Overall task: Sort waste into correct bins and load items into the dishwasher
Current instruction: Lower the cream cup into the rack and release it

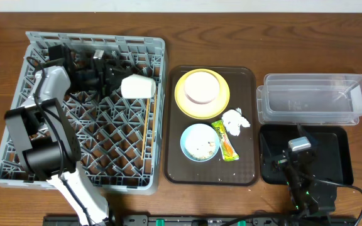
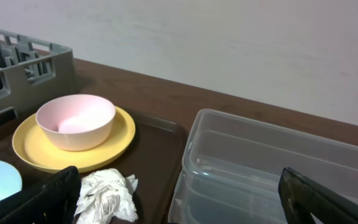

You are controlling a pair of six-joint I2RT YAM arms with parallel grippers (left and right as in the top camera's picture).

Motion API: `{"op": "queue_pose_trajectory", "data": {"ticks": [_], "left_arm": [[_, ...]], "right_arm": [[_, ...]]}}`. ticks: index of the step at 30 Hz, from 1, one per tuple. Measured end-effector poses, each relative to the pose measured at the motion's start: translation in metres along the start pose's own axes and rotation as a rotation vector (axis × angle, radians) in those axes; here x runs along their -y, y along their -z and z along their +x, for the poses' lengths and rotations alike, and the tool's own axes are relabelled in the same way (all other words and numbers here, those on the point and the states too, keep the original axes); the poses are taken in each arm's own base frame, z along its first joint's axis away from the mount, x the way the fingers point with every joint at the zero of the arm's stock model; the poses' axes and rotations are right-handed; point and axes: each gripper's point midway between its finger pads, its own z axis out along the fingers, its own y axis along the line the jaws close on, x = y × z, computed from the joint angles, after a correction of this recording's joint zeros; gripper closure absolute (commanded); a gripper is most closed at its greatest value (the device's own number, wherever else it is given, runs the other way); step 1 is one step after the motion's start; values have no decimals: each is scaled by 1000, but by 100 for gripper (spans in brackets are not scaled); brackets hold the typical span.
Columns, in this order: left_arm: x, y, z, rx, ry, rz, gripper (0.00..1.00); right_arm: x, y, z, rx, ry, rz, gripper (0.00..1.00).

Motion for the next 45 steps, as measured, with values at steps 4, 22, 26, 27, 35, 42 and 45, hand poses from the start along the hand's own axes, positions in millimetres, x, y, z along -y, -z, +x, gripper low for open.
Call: {"op": "queue_pose_trajectory", "data": {"ticks": [4,22,26,27,35,42,45], "left_arm": [[-9,9,-5,33,28,-33,92],[20,70,-2,354,-207,-402,83],[38,82,13,399,-257,-429,73],[39,85,16,407,-260,-442,71],[31,76,36,391,-286,-597,92],[26,40,46,357,-416,-776,92],[26,31,46,374,-475,-850,92]], "right_arm": [[0,0,0,0,0,0,1],[0,0,0,0,0,0,1],[0,0,0,0,0,0,1],[0,0,0,0,0,0,1],[0,0,0,0,0,0,1],[0,0,0,0,0,0,1],[0,0,0,0,0,0,1]]}}
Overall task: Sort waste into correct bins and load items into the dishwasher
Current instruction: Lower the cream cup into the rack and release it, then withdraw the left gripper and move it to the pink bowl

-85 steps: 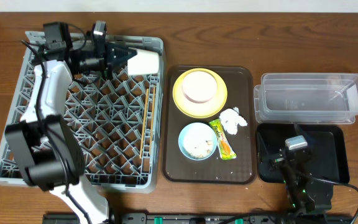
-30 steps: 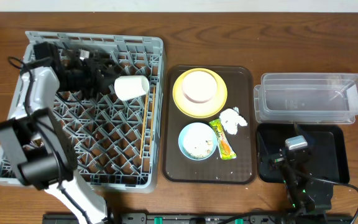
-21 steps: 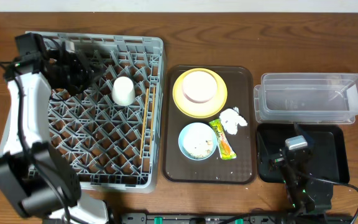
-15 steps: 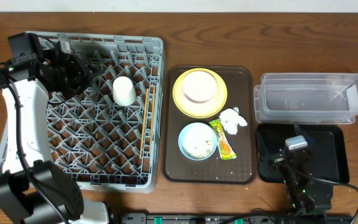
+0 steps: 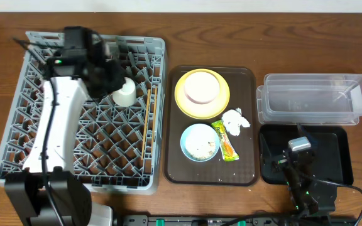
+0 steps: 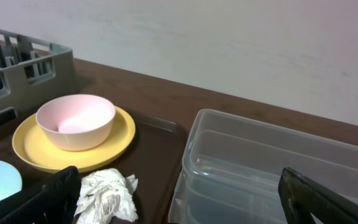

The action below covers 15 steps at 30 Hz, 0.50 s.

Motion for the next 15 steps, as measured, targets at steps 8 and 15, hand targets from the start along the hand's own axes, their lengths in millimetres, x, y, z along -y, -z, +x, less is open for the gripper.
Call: {"op": "queue_pose_trajectory", "data": {"ticks": [8,15], "left_arm": [[-8,-3,-12,80,-45,-120,92],[-22,-29,-5,97,-45,-147,92]], "right_arm": [[0,0,0,0,0,0,1],[0,0,0,0,0,0,1]]}}
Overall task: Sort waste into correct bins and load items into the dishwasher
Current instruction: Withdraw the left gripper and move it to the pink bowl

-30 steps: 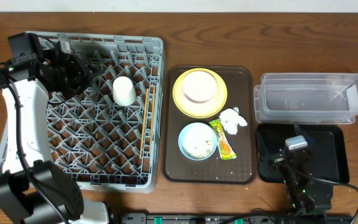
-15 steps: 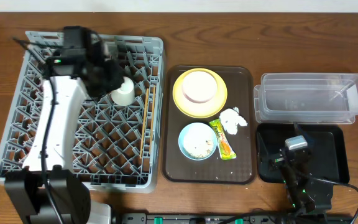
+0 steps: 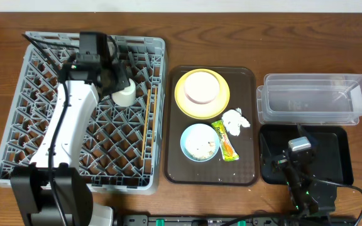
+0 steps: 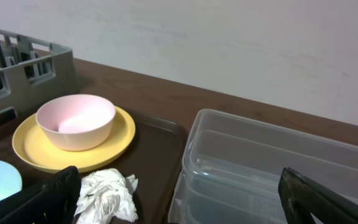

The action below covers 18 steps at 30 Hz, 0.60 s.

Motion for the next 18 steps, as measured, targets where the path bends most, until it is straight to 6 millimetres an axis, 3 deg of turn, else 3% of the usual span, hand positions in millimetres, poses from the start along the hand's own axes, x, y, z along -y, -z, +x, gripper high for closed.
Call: {"op": "queue_pose_trajectory", "data": {"ticks": [5,14,17,18], "left_arm": [[-4,-14,5,13,-1,-3,92],[-3,-16,1,39,-1,6,91],[1,-11,1,44,-5,25,83],[4,-7,1,47,-7,45,76]], "right_arm": [[0,0,0,0,0,0,1],[0,0,0,0,0,0,1],[0,0,0,0,0,0,1],[0,0,0,0,0,0,1]]}}
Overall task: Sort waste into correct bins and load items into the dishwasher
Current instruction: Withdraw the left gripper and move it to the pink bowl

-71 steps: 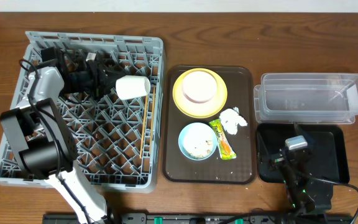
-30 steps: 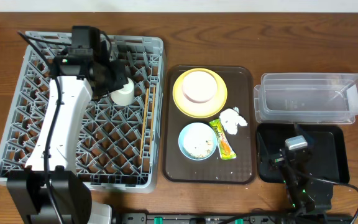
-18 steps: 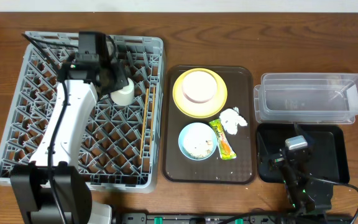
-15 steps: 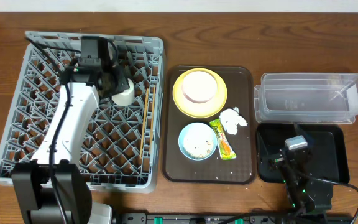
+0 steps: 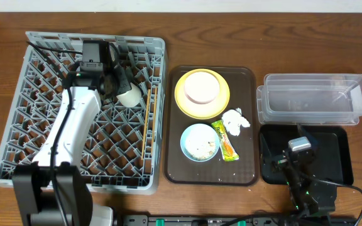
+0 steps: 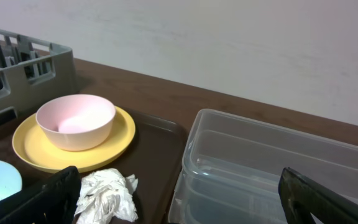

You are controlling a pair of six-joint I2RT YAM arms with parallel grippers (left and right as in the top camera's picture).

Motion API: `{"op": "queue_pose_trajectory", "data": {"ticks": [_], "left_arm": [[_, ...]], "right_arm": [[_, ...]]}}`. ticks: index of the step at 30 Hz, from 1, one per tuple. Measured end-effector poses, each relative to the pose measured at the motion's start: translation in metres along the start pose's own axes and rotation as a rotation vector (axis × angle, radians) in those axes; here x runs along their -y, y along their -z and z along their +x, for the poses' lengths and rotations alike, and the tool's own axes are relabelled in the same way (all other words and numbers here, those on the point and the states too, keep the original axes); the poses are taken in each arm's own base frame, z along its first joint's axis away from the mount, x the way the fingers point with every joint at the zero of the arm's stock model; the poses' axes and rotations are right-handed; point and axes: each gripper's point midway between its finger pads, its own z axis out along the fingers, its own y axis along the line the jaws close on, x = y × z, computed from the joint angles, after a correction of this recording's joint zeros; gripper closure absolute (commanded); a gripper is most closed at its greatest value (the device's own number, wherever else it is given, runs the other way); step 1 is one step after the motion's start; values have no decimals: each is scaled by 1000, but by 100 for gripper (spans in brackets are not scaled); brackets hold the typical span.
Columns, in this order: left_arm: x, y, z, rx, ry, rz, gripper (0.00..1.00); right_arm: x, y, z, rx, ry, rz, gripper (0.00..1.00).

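Observation:
In the overhead view my left gripper [image 5: 119, 83] reaches into the grey dish rack [image 5: 17, 125], shut on a white cup [image 5: 130, 96] that lies tilted on the grid near the rack's far right. A pair of chopsticks [image 5: 146, 122] lies in the rack beside it. The brown tray [image 5: 244, 169] holds a pink bowl [image 5: 200, 86] on a yellow plate [image 5: 181, 95], a soiled blue bowl [image 5: 199, 142], a crumpled tissue [image 5: 234, 120] and a green wrapper [image 5: 226, 143]. My right gripper [image 6: 179, 205] is open with nothing in it, low over the black bin [image 5: 338, 157].
A clear plastic bin [image 5: 313, 100] stands behind the black one at the far right; the right wrist view shows its near rim close to the tissue [image 6: 107, 196]. The rack's walls rise around the left arm. Bare wooden table lies beyond the tray.
The left gripper and the white cup have shifted slightly to the right and toward the front in the rack, and the cup now lies more tilted. The right arm has not moved.
The left gripper held the white cup sideways over the rack's far right part with the arm folded low. Then the arm stood stretched along the rack with the cup lower on the grid, and it has stayed there with small shifts. The right gripper stayed open throughout.

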Motion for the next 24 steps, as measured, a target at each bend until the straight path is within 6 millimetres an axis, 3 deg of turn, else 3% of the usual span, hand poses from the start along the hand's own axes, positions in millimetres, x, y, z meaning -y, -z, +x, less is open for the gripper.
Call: {"op": "queue_pose_trajectory", "data": {"ticks": [5,10,17,20,24], "left_arm": [[33,43,-5,63,-19,153,61],[75,81,8,88,-92,291,60],[119,106,38,-9,-187,345,60],[136,122,32,-33,-214,328,60],[156,132,20,-60,-267,282,51]], "right_arm": [[0,0,0,0,0,0,1],[0,0,0,0,0,0,1],[0,0,0,0,0,0,1],[0,0,0,-1,0,0,1],[0,0,0,-1,0,0,1]]}}
